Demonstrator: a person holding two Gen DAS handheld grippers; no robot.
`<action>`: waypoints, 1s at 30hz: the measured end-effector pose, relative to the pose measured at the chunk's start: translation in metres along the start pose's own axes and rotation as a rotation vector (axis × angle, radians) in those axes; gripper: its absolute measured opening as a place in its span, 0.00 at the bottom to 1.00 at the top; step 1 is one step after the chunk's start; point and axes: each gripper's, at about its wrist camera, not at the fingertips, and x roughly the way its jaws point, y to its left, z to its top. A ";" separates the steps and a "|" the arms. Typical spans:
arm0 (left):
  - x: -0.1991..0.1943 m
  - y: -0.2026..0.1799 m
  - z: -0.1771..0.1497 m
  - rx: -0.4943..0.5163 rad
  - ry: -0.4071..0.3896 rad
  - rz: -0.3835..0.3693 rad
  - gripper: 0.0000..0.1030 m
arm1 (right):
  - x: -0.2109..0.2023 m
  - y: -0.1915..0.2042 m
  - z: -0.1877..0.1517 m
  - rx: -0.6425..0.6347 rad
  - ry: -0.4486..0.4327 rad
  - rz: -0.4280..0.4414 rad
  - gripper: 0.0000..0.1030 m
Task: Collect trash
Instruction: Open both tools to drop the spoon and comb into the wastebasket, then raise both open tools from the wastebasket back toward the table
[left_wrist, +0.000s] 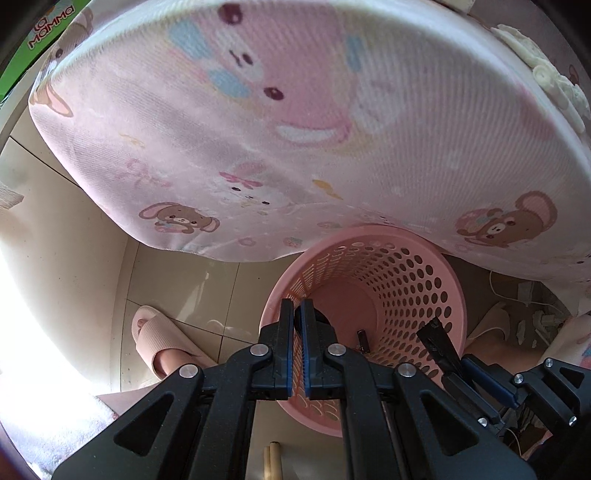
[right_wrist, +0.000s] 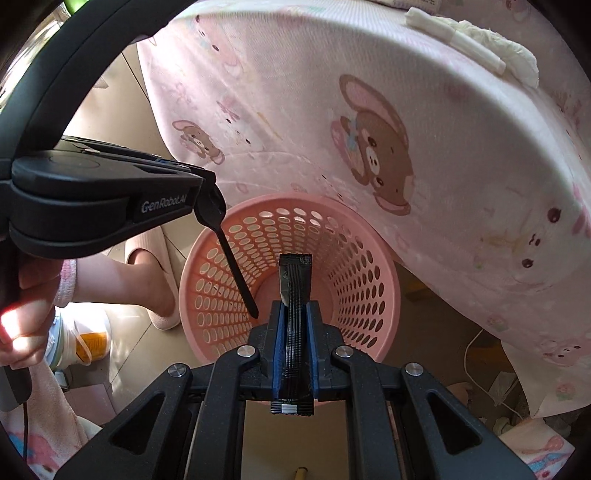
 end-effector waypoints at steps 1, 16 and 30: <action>0.000 0.000 0.000 -0.005 0.005 -0.005 0.03 | 0.003 -0.001 0.000 0.003 0.004 -0.003 0.12; -0.008 -0.002 0.000 -0.009 -0.017 -0.002 0.42 | 0.002 -0.010 0.003 0.061 0.027 -0.013 0.29; -0.041 -0.006 0.004 0.032 -0.151 0.044 0.56 | -0.005 -0.028 0.006 0.145 0.011 -0.044 0.58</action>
